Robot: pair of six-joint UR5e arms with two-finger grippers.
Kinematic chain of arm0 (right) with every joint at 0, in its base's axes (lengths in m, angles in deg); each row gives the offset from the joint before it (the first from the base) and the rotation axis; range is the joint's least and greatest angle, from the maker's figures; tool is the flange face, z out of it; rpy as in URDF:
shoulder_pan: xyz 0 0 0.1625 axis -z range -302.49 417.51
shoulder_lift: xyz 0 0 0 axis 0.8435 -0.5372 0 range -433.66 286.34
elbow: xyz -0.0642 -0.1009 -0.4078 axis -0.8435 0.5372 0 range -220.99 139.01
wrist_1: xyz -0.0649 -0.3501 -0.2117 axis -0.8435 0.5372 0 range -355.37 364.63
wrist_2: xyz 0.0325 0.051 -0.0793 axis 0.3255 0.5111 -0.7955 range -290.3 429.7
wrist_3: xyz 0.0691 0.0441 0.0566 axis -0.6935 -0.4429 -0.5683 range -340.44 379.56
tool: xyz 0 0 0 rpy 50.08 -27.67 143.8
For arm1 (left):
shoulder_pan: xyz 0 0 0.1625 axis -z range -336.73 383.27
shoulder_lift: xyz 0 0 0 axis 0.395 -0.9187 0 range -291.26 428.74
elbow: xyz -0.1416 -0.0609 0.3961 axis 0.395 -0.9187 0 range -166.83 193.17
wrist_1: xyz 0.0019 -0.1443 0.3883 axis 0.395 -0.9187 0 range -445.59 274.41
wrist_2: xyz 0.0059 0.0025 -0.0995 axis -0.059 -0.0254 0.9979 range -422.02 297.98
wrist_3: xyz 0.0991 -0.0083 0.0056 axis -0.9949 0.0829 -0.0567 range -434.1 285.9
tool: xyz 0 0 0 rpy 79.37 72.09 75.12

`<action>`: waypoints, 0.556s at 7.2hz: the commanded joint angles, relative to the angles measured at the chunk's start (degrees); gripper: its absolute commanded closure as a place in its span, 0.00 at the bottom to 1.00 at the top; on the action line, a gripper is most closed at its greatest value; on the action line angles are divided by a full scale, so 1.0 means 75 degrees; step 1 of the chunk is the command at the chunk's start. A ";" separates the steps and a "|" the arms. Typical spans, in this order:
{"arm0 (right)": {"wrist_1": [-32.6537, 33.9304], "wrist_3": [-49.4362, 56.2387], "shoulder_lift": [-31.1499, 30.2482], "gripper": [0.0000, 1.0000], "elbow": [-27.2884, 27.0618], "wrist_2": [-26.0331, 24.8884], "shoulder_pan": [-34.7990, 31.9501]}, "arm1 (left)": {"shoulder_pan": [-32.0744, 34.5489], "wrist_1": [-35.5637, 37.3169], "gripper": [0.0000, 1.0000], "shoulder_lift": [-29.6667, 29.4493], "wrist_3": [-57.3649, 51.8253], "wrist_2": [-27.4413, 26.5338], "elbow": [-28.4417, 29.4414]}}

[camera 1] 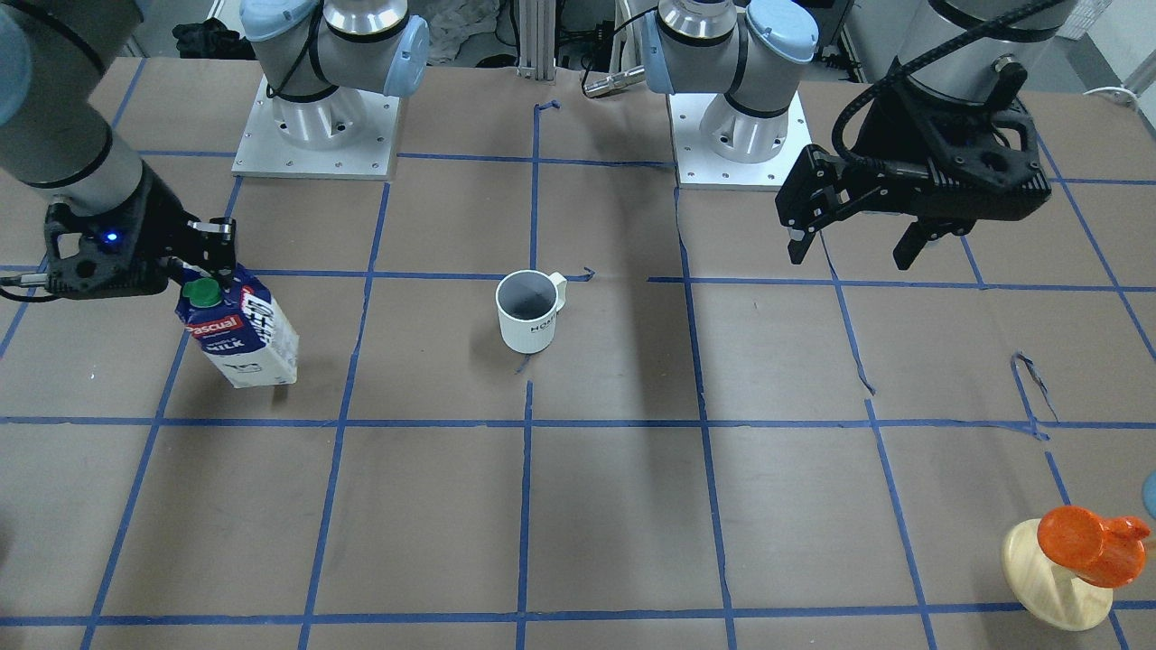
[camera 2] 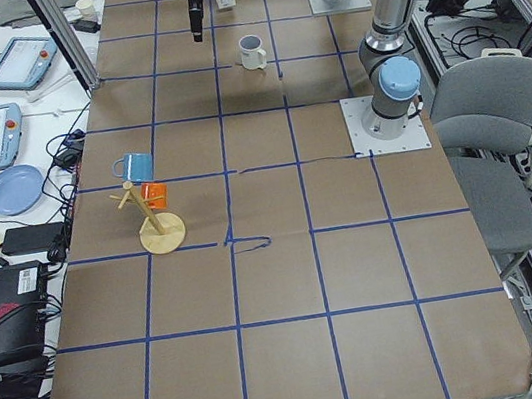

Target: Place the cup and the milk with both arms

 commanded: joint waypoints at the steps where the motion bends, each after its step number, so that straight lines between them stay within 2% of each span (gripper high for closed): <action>1: -0.0065 -0.2139 -0.0084 0.56 -0.0017 0.0393 -0.1470 | 0.0001 -0.0018 0.00 0.0006 0.0006 -0.0002 0.0004; 3: 0.0075 -0.3374 0.0010 0.56 -0.0285 0.0441 -0.2807 | 0.0001 -0.0018 0.00 0.0018 0.0006 -0.0013 0.0004; 4: 0.0122 -0.3657 -0.0001 0.56 -0.0449 0.0452 -0.3138 | 0.0001 -0.0018 0.00 0.0006 0.0006 -0.0013 0.0004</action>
